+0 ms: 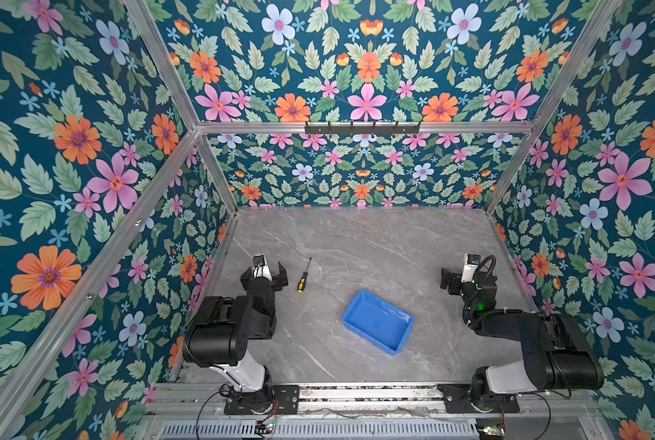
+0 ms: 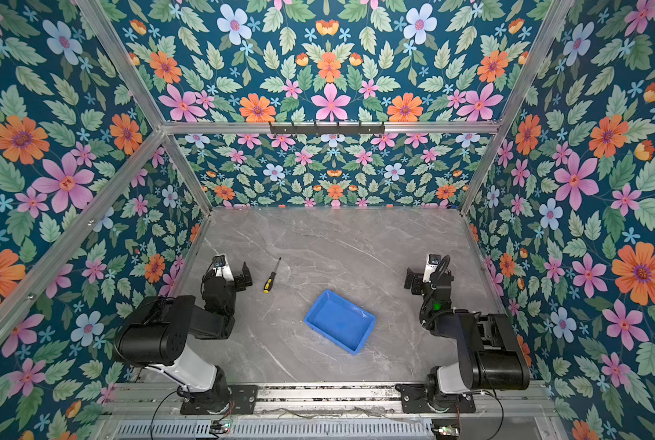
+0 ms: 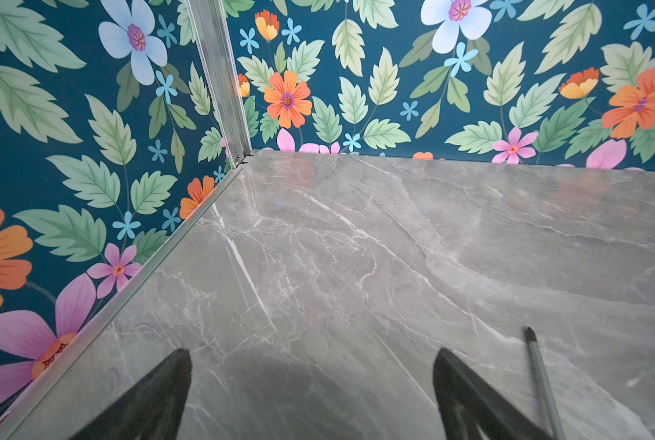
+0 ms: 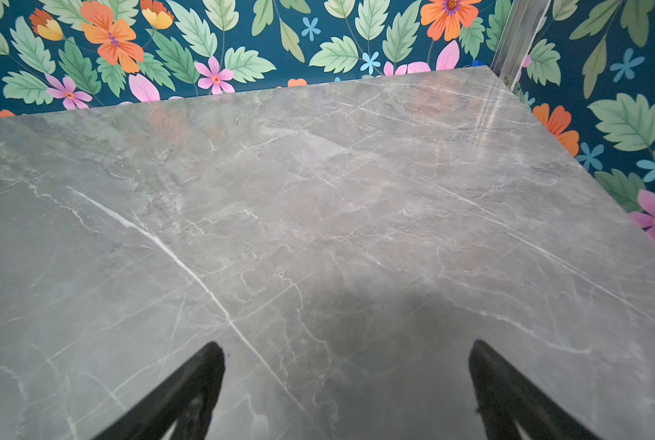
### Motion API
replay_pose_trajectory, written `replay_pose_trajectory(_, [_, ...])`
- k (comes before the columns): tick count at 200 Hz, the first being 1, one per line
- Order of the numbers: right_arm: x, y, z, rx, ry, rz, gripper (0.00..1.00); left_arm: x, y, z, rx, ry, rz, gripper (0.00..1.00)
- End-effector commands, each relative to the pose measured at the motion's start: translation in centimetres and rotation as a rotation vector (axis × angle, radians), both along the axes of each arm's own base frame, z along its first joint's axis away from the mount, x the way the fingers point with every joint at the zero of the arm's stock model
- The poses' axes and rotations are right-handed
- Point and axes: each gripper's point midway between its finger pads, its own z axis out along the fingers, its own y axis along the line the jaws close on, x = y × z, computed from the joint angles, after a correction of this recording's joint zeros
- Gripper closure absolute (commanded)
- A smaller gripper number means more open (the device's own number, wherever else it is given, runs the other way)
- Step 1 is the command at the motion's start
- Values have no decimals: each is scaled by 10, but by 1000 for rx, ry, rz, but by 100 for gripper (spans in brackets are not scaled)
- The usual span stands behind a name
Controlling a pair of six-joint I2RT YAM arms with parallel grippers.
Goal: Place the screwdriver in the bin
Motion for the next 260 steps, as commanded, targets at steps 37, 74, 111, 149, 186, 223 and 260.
replay_pose_trajectory(37, [4,1,8,1,-35,9,1,1,-1,8,-6,-31,-5,0])
replay_pose_trajectory(74, [4,2,8,1,-34,9,1,1,-1,8,-6,-31,-5,0])
replay_pose_trajectory(111, [4,2,9,3,-35,9,1,1,-1,7,-7,-30,-7,0])
replay_pose_trajectory(149, [4,2,9,3,-35,10,1,2,-2,7,-8,-29,-8,0])
replay_pose_trajectory(186, [3,1,12,0,-44,5,1,-7,0,14,-9,-68,-2,0])
replay_pose_trajectory(223, [0,4,26,1,-44,22,1,-14,-5,32,5,-80,-14,0])
replay_pose_trajectory(260, [-8,11,42,2,-24,63,1,-11,-16,51,16,-70,-58,0])
